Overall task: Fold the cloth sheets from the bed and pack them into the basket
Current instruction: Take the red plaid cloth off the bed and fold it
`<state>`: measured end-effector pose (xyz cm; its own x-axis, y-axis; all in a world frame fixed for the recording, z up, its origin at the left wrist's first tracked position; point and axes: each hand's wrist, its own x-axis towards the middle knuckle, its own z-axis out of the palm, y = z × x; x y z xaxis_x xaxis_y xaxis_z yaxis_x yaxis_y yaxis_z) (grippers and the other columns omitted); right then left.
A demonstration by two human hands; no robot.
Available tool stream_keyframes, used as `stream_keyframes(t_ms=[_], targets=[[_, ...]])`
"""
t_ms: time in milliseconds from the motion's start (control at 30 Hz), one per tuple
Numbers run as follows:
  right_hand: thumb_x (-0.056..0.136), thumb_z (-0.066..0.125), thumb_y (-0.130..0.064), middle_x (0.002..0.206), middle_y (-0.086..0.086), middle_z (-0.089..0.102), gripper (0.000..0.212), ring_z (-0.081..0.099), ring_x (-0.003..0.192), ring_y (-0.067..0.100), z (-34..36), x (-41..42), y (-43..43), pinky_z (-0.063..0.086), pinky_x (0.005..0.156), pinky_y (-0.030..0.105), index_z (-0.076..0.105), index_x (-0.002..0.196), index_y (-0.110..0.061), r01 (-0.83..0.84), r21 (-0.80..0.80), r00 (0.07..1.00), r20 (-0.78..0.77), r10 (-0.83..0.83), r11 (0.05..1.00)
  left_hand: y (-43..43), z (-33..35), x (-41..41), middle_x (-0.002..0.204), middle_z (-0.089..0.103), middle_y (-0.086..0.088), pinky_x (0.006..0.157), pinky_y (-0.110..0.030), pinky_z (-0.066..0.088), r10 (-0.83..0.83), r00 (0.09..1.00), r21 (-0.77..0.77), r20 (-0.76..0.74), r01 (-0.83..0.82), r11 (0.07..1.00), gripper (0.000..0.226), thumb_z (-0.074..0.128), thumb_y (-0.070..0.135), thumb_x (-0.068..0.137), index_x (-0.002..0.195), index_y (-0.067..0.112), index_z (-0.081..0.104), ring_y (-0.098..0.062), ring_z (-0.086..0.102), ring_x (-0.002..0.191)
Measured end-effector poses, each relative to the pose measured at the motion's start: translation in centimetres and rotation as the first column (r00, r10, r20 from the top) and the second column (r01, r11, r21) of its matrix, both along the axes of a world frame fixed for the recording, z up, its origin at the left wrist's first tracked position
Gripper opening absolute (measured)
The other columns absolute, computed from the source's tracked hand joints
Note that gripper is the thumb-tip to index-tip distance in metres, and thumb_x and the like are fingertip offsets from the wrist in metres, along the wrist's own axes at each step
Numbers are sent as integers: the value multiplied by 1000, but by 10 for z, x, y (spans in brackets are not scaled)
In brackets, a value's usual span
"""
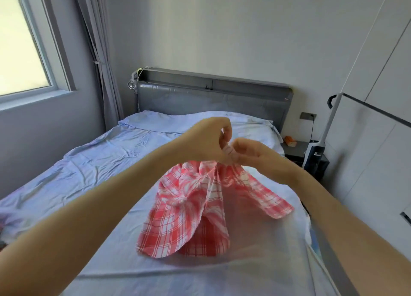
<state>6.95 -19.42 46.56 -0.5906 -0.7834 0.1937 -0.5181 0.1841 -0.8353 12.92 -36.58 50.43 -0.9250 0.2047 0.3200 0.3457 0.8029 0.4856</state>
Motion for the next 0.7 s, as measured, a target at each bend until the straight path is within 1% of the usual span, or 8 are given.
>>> stream_keyframes(t_ms=[100, 200, 300, 400, 467, 500, 600, 700], targets=[[95, 51, -10, 81, 2, 62, 12, 59, 78, 11, 64, -2, -6, 49, 79, 24, 55, 93, 2, -6, -194, 996, -89, -12, 981, -4, 58, 1, 58, 54, 8, 48, -10, 37, 18, 996, 240, -86, 3, 971, 36, 80, 4, 65, 68, 20, 48, 3, 45, 43], [94, 49, -5, 78, 0, 61, 7, 57, 70, 8, 129, -2, -12, 49, 69, 19, 52, 88, -4, -23, -396, 975, -212, -67, 918, -6, 102, 7, 65, 62, 0, 59, -18, 50, -33, 980, 537, -194, 134, 833, 33, 79, -4, 67, 77, 14, 53, -7, 57, 55], [90, 54, -9, 77, -5, 65, 3, 60, 71, 9, 165, -5, -16, 51, 70, 23, 54, 88, -8, -51, -529, 964, -248, -98, 847, -1, 101, 9, 70, 64, 0, 67, -19, 52, -21, 962, 580, -272, 181, 794, 31, 78, -3, 69, 80, 16, 55, -8, 60, 63], [84, 55, -12, 71, -9, 65, 5, 59, 64, 6, 169, -7, -13, 49, 63, 20, 55, 86, -7, -73, -557, 974, -219, -62, 827, 5, 63, 2, 75, 66, -4, 80, -37, 54, -6, 970, 590, -242, 152, 793, 22, 75, 2, 75, 78, 16, 60, -16, 62, 71], [83, 55, -12, 70, -8, 64, 6, 58, 63, 6, 159, -8, -8, 49, 62, 19, 54, 85, -7, -71, -531, 982, -187, -35, 844, 3, 31, -9, 74, 67, 0, 84, -42, 53, 5, 975, 623, -220, 137, 770, 11, 72, 12, 80, 77, 17, 63, -16, 63, 73], [83, 54, -12, 69, -7, 64, 6, 58, 63, 7, 153, -8, -6, 50, 63, 20, 54, 85, -6, -66, -523, 987, -162, -23, 850, 2, 16, -15, 71, 66, 4, 82, -40, 52, 20, 981, 644, -194, 111, 756, 12, 70, 22, 83, 75, 16, 64, -14, 62, 72], [81, 58, -16, 66, -7, 63, 12, 59, 62, 7, 131, -12, 3, 51, 63, 19, 54, 85, -5, -30, -522, 996, -88, -19, 852, 5, -25, -26, 69, 52, -2, 70, -34, 42, 32, 995, 706, -93, 44, 707, 49, 54, 50, 85, 75, 2, 57, -13, 49, 69], [74, 64, -23, 67, -5, 63, 20, 59, 62, 8, 112, -14, 9, 50, 62, 19, 57, 83, -7, 19, -510, 999, -31, -41, 860, 15, -58, -34, 63, 53, 5, 63, -26, 38, 73, 996, 686, -56, -15, 727, 24, 57, 26, 92, 74, 12, 64, -6, 46, 61]])
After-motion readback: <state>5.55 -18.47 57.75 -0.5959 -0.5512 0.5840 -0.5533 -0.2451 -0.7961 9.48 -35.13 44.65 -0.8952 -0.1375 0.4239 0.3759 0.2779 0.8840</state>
